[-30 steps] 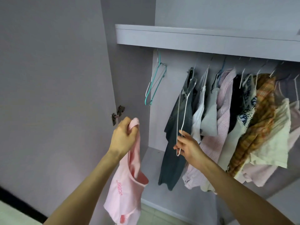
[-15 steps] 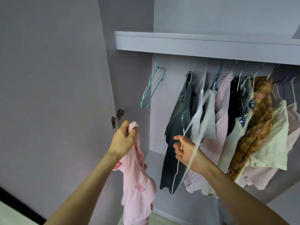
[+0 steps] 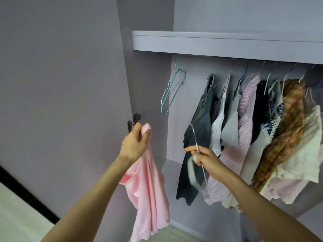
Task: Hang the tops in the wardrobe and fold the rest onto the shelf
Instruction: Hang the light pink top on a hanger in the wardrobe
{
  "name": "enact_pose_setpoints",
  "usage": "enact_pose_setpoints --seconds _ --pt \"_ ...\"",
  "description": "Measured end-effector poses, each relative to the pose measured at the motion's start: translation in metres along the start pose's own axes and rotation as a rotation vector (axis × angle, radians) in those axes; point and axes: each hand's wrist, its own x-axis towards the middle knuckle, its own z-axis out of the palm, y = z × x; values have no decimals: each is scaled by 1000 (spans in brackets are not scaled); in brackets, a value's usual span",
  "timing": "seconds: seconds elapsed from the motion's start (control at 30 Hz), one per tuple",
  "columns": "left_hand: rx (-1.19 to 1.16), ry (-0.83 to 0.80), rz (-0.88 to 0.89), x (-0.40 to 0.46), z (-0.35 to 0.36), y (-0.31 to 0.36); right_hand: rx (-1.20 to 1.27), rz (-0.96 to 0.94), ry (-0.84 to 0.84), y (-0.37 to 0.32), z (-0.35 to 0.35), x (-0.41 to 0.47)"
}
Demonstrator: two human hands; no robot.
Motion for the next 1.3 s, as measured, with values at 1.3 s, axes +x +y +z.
enact_pose_setpoints --seconds 1.3 --pt "-571 -192 -127 -8 -39 10 1092 -39 240 -99 20 22"
